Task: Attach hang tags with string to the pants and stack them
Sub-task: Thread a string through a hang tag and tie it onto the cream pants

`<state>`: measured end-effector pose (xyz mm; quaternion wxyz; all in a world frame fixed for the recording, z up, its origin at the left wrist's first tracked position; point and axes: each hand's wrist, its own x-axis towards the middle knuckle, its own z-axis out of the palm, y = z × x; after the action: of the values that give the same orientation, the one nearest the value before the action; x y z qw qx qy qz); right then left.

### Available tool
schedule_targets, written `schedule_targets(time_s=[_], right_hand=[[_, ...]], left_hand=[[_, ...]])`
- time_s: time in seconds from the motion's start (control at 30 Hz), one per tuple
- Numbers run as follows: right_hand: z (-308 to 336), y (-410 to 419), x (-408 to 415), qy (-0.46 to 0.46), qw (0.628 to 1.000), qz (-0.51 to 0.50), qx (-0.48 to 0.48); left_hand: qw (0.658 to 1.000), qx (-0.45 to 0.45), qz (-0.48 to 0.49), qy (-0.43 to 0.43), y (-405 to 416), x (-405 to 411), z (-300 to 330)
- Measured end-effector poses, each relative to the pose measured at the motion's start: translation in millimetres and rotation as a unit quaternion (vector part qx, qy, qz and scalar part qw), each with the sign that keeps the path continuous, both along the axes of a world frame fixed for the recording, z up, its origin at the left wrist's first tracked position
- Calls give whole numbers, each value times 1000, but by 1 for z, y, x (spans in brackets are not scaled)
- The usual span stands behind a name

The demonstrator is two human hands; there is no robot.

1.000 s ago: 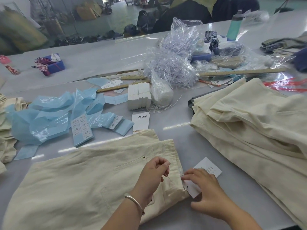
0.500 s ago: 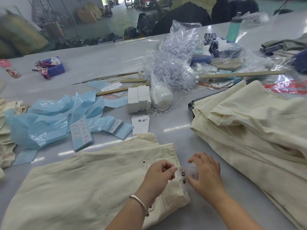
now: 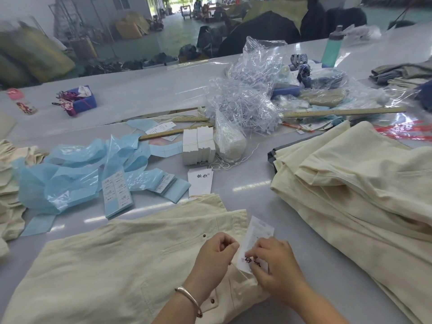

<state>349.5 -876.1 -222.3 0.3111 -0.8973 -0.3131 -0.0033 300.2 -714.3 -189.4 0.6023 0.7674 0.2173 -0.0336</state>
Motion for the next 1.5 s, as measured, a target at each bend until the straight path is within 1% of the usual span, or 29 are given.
schedule_targets(time_s=[0.07, 0.13, 0.2, 0.27, 0.33, 0.4, 0.43, 0.63, 0.77, 0.87, 0.93, 1.0, 1.03, 1.13, 1.23, 1.3, 1.33, 1.4, 1.5], right_hand=[[1, 0, 2, 75, 997, 34, -13], [2, -1, 3, 110, 992, 64, -3], [7, -3, 2, 139, 987, 81, 31], [9, -5, 2, 150, 983, 98, 32], [8, -3, 1, 123, 986, 111, -20], [6, -1, 0, 114, 985, 102, -75], [4, 1, 0, 116, 985, 90, -88], [1, 3, -7, 186, 980, 11, -72], [6, 10, -8, 173, 976, 5, -132], [6, 11, -10, 176, 974, -5, -143], [7, 8, -12, 188, 978, -26, -88], [6, 4, -15, 210, 976, -59, 16], [7, 3, -17, 227, 968, -78, 70], [9, 1, -17, 300, 925, -113, 202], [8, 1, -17, 383, 859, -115, 320], [9, 1, -17, 422, 820, -110, 370], [9, 0, -17, 431, 809, -107, 386], [9, 0, -16, 439, 795, -100, 406], [10, -2, -15, 447, 787, -86, 416]], left_hand=[[1000, -10, 0, -7, 2, -2, 1], [1000, -15, -6, -11, 3, -4, 1], [1000, -20, -17, -13, 3, -7, 1], [999, -32, -30, -13, 2, -9, 2], [999, -32, -43, -5, 1, -11, 1], [999, -29, -45, 1, 0, -12, 0], [999, -29, -43, 2, 0, -13, -1], [1000, 0, -28, -12, -3, -15, -3], [999, 2, -33, -12, -8, -18, -5], [999, 0, -36, -16, -11, -19, -6], [999, 3, -38, -22, -11, -20, -6], [999, 5, -37, -26, -10, -21, -6], [999, 3, -36, -27, -10, -21, -6], [999, 8, -31, -33, -10, -22, -3], [997, 39, -36, -49, -10, -22, 0], [995, 60, -41, -61, -9, -23, 0], [995, 66, -43, -66, -9, -24, 1], [994, 68, -44, -72, -9, -24, 1], [993, 69, -48, -77, -8, -24, 1]])
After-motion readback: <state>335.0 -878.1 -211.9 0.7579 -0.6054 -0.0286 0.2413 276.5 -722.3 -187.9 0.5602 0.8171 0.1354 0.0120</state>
